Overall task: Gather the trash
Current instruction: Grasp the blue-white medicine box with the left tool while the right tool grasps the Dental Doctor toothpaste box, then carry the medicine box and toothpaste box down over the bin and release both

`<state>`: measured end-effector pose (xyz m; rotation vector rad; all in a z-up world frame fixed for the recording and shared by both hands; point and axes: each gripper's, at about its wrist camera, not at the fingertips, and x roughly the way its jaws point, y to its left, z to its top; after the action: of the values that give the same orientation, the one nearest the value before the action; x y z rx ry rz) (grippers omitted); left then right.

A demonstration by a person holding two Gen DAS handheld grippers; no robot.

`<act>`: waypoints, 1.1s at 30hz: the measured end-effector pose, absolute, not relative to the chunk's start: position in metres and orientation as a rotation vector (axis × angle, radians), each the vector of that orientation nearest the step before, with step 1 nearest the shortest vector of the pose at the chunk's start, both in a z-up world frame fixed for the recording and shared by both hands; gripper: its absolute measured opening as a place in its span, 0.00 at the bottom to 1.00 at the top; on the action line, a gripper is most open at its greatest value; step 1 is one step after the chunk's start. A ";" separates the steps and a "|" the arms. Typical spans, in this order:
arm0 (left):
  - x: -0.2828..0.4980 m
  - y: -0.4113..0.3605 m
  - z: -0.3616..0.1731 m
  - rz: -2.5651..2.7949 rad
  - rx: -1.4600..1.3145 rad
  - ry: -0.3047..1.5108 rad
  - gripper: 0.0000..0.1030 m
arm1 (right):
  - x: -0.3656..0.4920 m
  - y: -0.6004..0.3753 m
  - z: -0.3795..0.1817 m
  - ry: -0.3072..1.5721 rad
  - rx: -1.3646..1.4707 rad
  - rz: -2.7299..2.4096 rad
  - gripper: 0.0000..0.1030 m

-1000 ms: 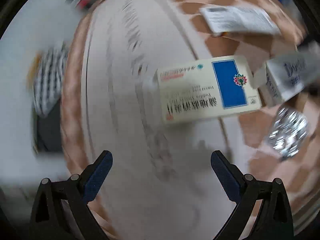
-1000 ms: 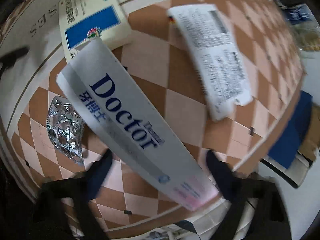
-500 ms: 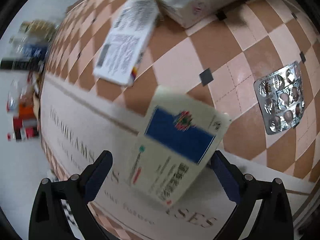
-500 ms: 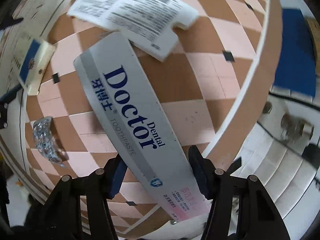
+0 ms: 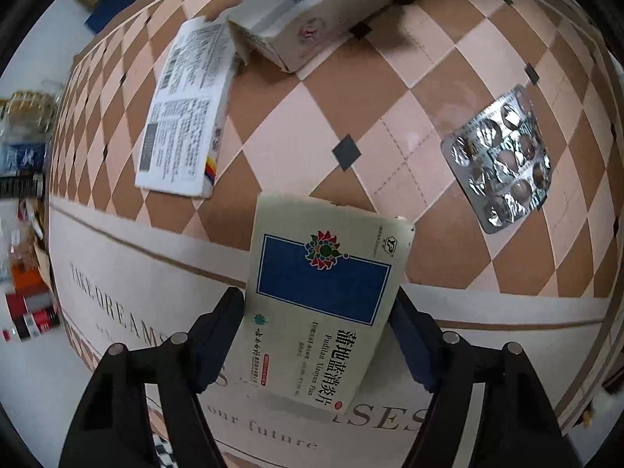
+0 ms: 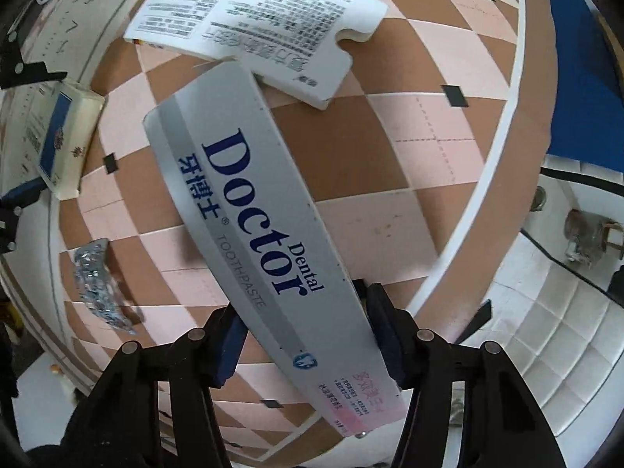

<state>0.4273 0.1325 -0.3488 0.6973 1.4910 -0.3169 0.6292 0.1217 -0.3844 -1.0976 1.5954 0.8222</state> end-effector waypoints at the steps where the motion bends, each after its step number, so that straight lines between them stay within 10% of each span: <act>1: 0.425 0.133 -0.348 -0.303 0.670 1.497 0.71 | 0.629 0.120 -0.383 1.601 -1.080 0.829 0.58; 13: 0.387 0.156 -0.316 0.135 -0.107 1.516 0.71 | 0.622 0.075 -0.372 1.666 -0.793 0.757 0.55; 33: 0.202 0.162 -0.172 0.573 -0.496 0.885 0.71 | 0.435 0.026 -0.207 1.298 -0.392 0.780 0.50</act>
<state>0.2019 0.1624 -0.1717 -0.4965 0.8851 0.5732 0.4348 0.0261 -0.2069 -0.3921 1.2977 0.7805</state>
